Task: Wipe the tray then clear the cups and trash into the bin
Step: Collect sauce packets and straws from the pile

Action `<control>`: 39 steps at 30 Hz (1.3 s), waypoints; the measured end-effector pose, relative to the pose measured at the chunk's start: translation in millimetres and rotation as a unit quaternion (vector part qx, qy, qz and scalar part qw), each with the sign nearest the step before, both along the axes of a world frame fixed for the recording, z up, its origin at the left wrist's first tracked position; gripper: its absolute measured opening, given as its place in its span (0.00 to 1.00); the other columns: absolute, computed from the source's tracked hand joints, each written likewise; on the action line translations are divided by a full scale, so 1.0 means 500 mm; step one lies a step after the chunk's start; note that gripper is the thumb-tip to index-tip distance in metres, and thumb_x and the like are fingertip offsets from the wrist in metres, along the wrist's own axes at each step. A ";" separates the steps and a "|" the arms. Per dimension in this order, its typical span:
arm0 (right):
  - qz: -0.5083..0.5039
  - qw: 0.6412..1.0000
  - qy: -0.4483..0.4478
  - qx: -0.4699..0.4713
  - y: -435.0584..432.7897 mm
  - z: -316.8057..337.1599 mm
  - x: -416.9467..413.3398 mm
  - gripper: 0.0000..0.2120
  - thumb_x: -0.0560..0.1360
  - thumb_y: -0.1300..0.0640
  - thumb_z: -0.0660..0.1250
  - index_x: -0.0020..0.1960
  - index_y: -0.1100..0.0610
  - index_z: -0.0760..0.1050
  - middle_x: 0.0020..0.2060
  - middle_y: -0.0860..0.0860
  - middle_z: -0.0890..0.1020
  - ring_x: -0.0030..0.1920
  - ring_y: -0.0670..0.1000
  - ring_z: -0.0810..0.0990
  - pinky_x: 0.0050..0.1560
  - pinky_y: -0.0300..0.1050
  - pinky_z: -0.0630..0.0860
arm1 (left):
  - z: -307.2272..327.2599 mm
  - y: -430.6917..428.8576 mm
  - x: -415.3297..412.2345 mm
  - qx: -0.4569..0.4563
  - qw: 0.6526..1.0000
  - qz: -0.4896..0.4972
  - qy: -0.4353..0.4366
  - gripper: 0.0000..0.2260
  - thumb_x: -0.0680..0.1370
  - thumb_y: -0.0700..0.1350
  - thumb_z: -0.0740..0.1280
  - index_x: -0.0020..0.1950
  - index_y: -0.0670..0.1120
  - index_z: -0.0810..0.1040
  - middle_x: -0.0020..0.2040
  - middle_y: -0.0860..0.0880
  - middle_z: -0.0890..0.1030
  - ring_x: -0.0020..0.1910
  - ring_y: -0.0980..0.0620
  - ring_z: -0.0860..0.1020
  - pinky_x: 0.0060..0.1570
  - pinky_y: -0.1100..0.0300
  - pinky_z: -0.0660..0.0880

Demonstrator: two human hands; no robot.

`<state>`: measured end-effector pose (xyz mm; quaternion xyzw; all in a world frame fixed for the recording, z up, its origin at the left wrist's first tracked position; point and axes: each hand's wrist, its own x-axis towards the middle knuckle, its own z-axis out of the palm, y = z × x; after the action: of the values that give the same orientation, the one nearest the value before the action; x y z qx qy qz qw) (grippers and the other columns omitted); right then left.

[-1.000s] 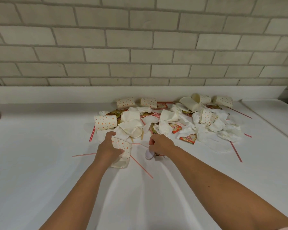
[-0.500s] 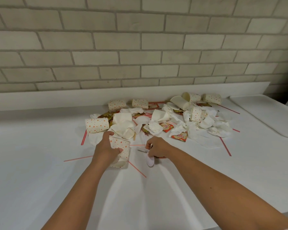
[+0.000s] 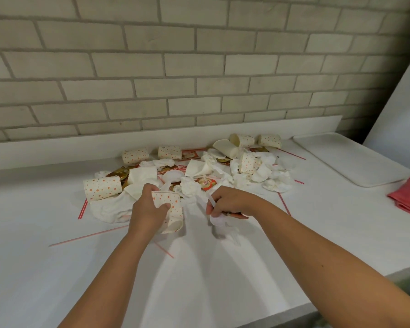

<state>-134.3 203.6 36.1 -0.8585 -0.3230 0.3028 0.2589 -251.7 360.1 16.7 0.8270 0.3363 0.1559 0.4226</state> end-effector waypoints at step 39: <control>-0.518 0.853 0.034 0.053 -1.048 -0.185 -0.073 0.03 0.74 0.67 0.63 0.44 0.61 0.73 0.35 0.52 0.75 0.30 0.47 0.73 0.31 0.35 0.71 | -0.228 -0.989 0.178 0.116 0.843 -0.526 0.009 0.04 0.79 0.45 0.62 0.49 0.45 0.70 0.52 0.47 0.77 0.49 0.50 0.75 0.43 0.59 0.72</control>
<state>-170.8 -320.4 -56.5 -0.8757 0.1619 0.1361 0.4341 -162.6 -134.1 -97.4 0.9240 -0.1656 -0.0592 0.3396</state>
